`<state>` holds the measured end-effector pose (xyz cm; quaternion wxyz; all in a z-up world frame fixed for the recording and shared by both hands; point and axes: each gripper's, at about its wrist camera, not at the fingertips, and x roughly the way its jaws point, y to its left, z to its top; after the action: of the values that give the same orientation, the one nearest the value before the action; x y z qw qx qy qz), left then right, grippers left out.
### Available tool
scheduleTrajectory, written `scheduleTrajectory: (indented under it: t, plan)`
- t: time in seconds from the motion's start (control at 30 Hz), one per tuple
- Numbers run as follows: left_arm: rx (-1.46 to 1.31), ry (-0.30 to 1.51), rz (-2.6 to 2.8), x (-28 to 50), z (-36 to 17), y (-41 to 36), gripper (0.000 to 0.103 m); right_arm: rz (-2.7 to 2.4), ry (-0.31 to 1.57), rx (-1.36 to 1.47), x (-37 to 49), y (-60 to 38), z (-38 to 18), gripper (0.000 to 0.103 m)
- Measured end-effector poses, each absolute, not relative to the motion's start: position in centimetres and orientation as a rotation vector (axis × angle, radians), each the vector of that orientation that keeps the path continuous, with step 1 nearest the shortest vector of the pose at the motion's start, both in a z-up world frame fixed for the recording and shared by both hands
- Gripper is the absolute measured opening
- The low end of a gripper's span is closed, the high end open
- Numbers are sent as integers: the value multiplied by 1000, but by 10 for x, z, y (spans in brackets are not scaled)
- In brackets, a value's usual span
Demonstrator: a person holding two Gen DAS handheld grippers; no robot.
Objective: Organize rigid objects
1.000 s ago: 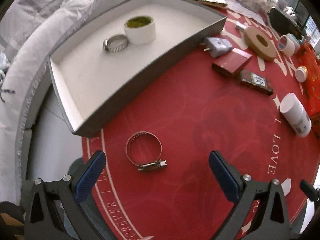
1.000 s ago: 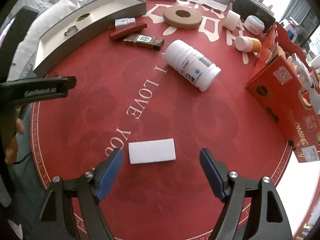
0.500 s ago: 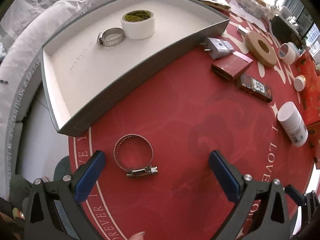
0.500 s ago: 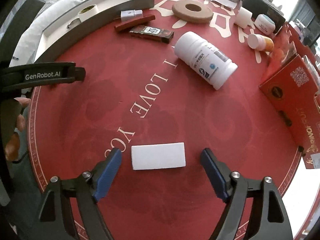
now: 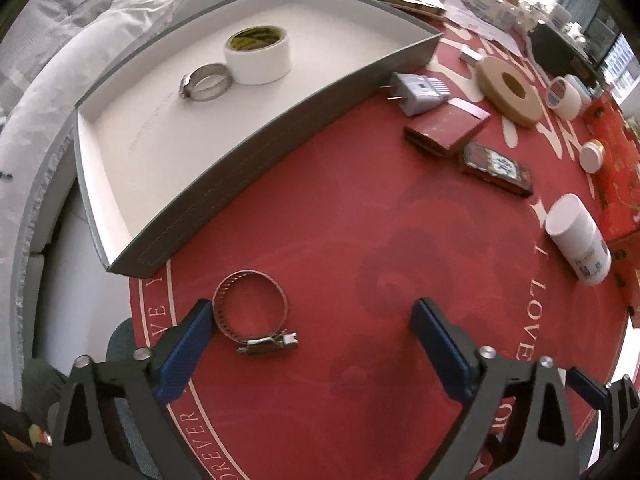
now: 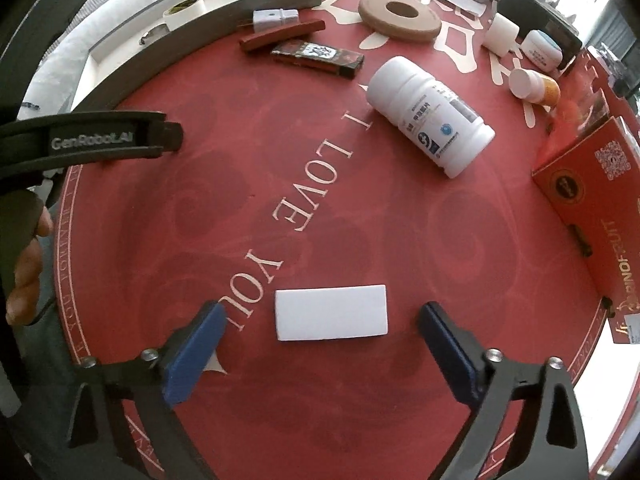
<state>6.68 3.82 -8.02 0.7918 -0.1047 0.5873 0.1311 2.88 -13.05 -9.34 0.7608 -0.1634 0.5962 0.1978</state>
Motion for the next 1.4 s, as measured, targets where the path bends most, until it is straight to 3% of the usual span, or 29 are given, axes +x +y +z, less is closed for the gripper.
scheduleTrajectory:
  t: [0.07, 0.13, 0.2, 0.27, 0.3, 0.33, 0.93, 0.97, 1.03, 1.07, 1.1, 1.4]
  plan:
    - [-201, 1257, 249, 67, -77, 32, 83, 440, 1294, -363, 26, -129, -88, 84]
    - [-175, 1254, 216, 68, -73, 25, 70, 443, 1294, -365, 25, -127, -84, 66]
    - [-144, 1250, 176, 69, -70, 18, 44, 436, 1297, -361, 27, -126, -80, 51]
    - [-120, 1253, 149, 69, -68, 11, 26, 422, 1306, -352, 29, -127, -79, 51]
    - [-113, 1258, 138, 69, -68, 8, 9, 416, 1305, -349, 29, -127, -79, 51]
    - [-112, 1264, 130, 69, -68, 5, 2, 409, 1303, -346, 29, -128, -79, 51]
    - [-296, 1183, 59, 39, -40, 49, 2, 340, 1275, -210, 36, -155, -62, 51]
    - [-285, 1186, 84, 40, -43, 50, 8, 342, 1277, -202, 33, -157, -62, 51]
    - [-273, 1201, 104, 44, -48, 49, 36, 343, 1280, -187, 33, -158, -61, 51]
    - [-270, 1204, 115, 43, -49, 48, 55, 344, 1282, -174, 33, -160, -61, 51]
    - [-264, 1203, 120, 41, -50, 48, 61, 346, 1284, -166, 33, -161, -61, 51]
    - [-64, 1289, 64, 28, -69, 5, 62, 355, 1278, -138, 33, -165, -62, 51]
